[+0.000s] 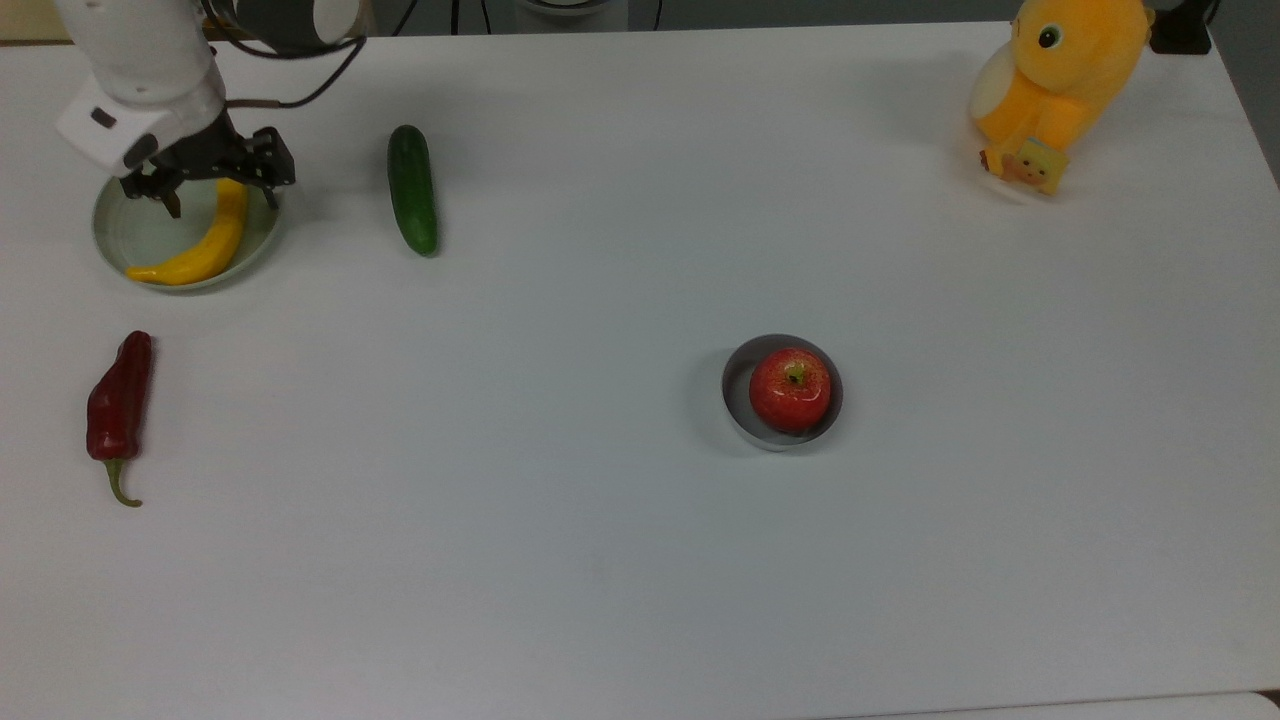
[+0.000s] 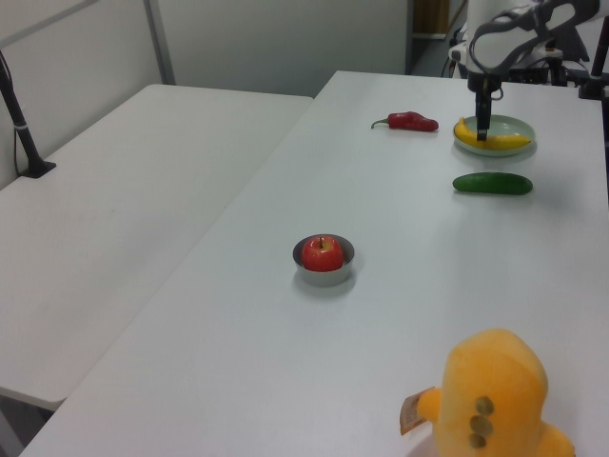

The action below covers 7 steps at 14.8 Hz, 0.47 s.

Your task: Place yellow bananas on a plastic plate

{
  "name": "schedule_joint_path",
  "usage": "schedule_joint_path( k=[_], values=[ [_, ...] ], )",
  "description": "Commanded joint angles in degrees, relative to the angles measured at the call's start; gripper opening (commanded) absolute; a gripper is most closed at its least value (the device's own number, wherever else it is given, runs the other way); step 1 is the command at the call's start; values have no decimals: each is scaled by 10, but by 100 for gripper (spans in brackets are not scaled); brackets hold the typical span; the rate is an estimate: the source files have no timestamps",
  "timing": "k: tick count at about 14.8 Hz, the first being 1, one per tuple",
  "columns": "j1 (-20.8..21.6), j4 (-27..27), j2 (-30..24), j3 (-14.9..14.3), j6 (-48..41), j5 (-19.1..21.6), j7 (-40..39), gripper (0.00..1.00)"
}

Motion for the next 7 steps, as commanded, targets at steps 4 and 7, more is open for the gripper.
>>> schedule_joint_path(
  k=[4,7],
  values=[
    [25,61,-127,-3,-186,55,50,100],
    [43,132,-149,-1,-280,75,137,100]
  ],
)
